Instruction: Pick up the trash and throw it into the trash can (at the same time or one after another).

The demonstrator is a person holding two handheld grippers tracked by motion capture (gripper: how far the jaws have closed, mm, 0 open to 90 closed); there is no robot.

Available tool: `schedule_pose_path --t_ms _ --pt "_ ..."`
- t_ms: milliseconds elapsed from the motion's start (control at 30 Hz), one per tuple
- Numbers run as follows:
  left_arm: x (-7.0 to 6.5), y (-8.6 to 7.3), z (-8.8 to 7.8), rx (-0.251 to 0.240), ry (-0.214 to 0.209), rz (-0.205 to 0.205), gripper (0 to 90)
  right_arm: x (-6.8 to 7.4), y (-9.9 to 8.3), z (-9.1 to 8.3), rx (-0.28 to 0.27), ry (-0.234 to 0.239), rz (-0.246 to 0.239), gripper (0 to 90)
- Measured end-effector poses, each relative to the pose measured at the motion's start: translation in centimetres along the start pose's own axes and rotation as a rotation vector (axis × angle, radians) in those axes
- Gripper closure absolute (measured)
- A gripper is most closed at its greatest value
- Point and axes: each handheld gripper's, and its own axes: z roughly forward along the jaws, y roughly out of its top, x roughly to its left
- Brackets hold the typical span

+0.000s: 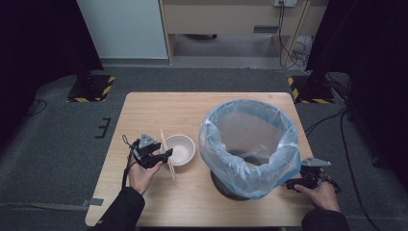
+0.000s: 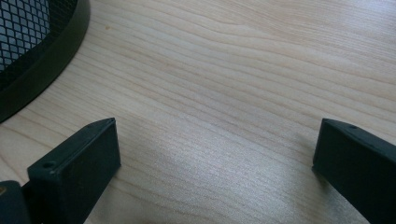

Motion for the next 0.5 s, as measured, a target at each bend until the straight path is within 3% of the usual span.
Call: schedule_pose_path --t_ms 500 --pt "0.3 -0.4 1.4 0.056 -0.019 0.008 50.5 0.0 0.0 0.0 0.0 0.0 0.0 0.9"
